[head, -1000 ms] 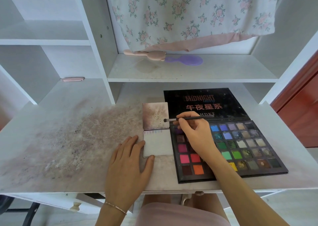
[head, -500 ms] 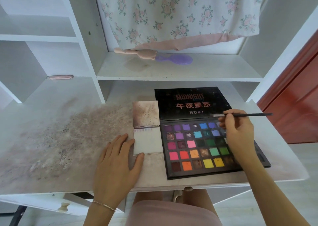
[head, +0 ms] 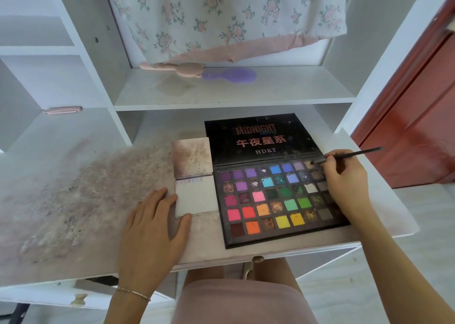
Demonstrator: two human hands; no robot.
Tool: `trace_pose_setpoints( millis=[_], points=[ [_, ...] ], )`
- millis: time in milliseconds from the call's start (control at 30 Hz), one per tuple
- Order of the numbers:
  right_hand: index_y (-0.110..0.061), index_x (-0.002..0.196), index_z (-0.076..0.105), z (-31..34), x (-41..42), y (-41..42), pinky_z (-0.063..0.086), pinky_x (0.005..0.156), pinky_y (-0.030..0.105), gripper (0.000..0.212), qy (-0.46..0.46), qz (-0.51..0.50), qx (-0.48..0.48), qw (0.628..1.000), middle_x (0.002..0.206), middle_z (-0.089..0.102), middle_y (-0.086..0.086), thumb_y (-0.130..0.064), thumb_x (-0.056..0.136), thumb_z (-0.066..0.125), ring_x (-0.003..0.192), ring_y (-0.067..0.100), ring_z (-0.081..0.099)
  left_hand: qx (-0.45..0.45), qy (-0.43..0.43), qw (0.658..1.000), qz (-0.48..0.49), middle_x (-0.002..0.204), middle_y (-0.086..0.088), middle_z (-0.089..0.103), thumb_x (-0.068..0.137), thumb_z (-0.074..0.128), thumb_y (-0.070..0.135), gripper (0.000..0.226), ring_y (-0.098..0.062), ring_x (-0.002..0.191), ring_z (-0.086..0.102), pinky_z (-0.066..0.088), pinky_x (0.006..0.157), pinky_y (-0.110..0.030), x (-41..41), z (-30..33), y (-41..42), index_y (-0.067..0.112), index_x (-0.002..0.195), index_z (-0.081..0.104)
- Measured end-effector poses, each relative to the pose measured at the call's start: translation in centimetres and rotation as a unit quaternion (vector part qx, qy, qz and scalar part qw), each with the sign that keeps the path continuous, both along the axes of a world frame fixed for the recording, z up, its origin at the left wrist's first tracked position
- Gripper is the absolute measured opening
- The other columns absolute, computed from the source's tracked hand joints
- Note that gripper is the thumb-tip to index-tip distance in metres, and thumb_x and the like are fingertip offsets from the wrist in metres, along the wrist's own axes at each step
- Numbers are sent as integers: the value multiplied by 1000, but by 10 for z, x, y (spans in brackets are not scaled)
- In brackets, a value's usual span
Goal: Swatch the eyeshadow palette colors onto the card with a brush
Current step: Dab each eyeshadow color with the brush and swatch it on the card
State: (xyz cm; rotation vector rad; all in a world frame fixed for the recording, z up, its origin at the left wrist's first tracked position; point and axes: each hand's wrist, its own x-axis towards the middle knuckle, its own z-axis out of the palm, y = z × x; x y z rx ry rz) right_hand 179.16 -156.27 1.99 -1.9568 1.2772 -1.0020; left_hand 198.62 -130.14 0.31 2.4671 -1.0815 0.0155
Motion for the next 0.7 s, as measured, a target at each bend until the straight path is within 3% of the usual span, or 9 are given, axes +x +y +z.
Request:
trace_pose_setpoints(
  millis=[167,400,700],
  points=[
    [-14,89,51,0,1,0,33,53,13,7,36,17,0,999,68,52,-11,-14,92,45,64,-1,50,8,-2,1000,-1,131,-9,55,79,48,44,52,-30,122,49,33,104,-47,0,-1,0,12,118,61],
    [-15,90,51,1,0,2,33,53,11,6,32,21,-3,999,68,52,-12,-14,92,46,64,-1,50,5,-16,1000,-6,130,-9,56,79,31,55,65,-29,122,50,35,102,-47,1,-2,0,12,117,61],
    [-12,89,51,3,1,3,33,53,12,8,33,14,12,999,68,52,-9,-15,93,45,64,-1,50,5,-12,1000,-7,131,-8,55,77,29,57,69,-29,123,49,35,103,-48,1,-1,-1,11,117,61]
  ],
)
